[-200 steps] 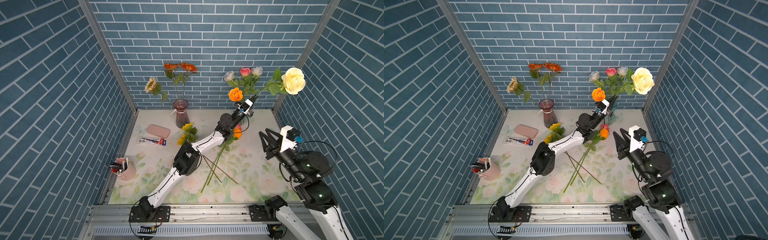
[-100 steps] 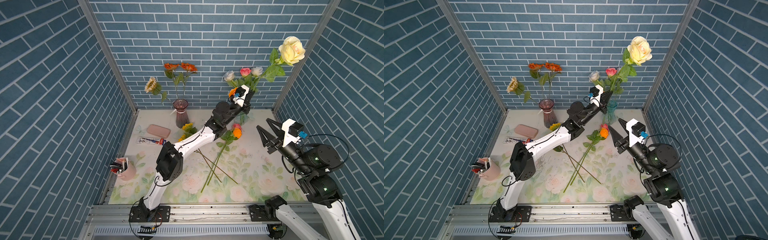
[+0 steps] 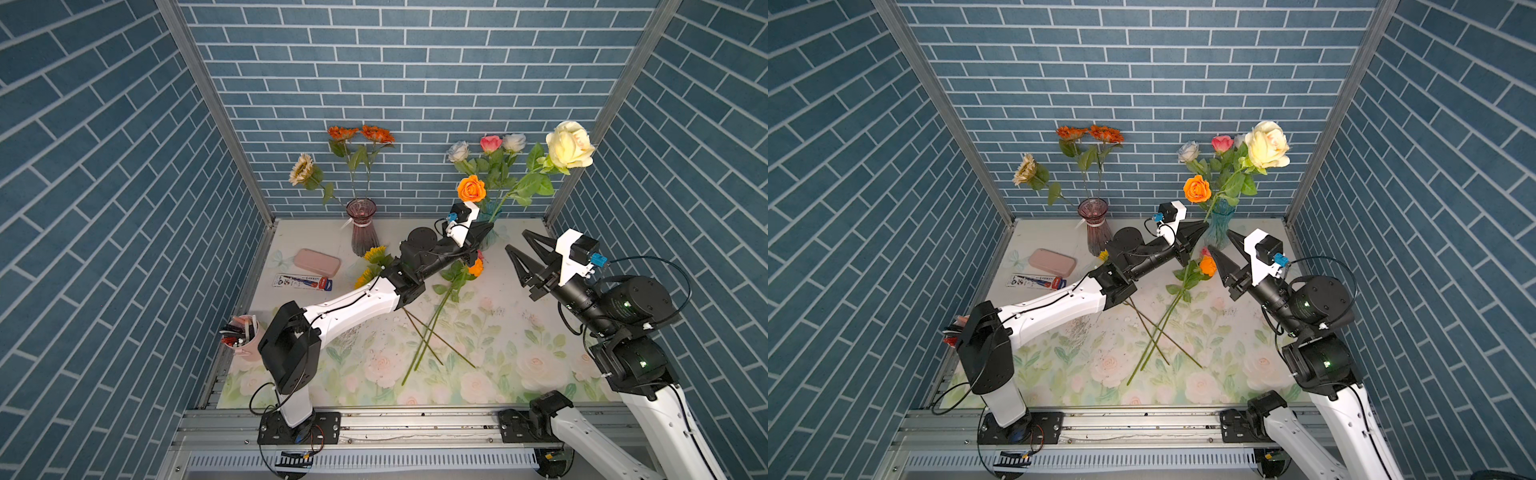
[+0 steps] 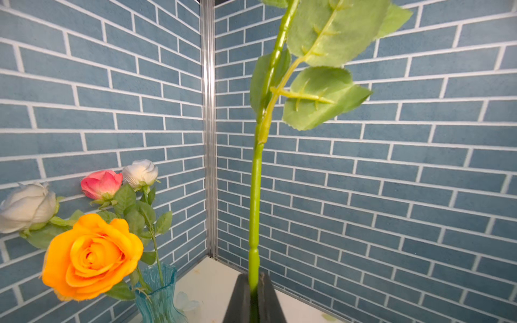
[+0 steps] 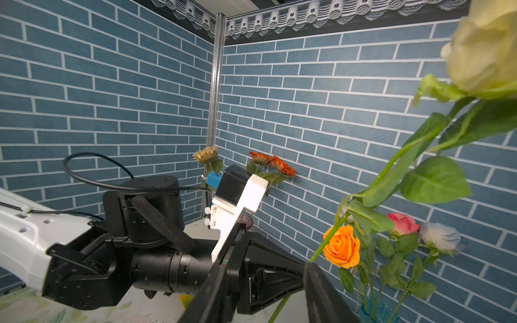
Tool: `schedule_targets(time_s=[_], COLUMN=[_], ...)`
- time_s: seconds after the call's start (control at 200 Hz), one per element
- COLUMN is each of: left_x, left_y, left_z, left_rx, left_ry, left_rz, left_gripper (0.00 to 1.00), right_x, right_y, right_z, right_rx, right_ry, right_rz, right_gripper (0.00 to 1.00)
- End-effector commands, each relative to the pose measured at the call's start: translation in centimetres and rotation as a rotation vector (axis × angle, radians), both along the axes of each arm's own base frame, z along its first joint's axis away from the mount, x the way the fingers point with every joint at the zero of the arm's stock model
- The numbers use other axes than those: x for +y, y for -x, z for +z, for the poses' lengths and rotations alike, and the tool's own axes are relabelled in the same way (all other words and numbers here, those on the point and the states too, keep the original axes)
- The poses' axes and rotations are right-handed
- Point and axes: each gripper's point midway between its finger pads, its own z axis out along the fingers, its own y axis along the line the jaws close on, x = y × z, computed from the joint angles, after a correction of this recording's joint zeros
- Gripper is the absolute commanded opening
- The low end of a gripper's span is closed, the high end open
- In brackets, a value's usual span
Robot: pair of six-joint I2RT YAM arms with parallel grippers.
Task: Arrange the flowers in different vases according to their variety
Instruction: Insert the flower into the vase.
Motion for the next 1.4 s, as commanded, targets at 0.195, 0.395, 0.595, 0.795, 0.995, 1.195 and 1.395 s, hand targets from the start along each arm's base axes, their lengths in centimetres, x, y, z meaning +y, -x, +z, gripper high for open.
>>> schedule_targets(time_s=[0.195, 0.395, 0.595, 0.795, 0.995, 1.195, 1.395], left_x=[2.4, 2.5, 2.2, 2.3, 2.5, 2.6, 2.1], left_y=[3.9, 5.5, 6.6, 8.1, 9.3, 10.0, 10.2], left_z=[4.5, 4.2, 3.5, 4.3, 4.8, 4.9, 4.3], left_rx=[-0.028, -0.02, -0.01, -0.027, -0.041, -0.043, -0.033], left_ry=[0.142, 0.138, 0.125, 0.146, 0.157, 0.158, 0.145], left_rz=[-0.09, -0.132, -0.158, -0.196, -0.22, -0.232, -0.24], left_gripper=[0.0, 0.0, 0.0, 0.0, 0.0, 0.0, 0.0], right_x=[0.3, 0.4, 0.8, 1.1, 1.2, 1.3, 1.6], right_y=[0.7, 0.5, 0.4, -0.2, -0.6, -0.8, -0.8], right_z=[0.4, 0.5, 1.2, 0.7, 0.6, 0.6, 0.7], right_rx=[0.017, 0.009, 0.0, 0.02, 0.025, 0.026, 0.026], right_ry=[-0.07, -0.096, -0.11, -0.119, -0.123, -0.126, -0.13], right_rz=[0.059, 0.064, 0.087, 0.095, 0.091, 0.091, 0.109], right_gripper=[0.45, 0.43, 0.41, 0.4, 0.39, 0.35, 0.32])
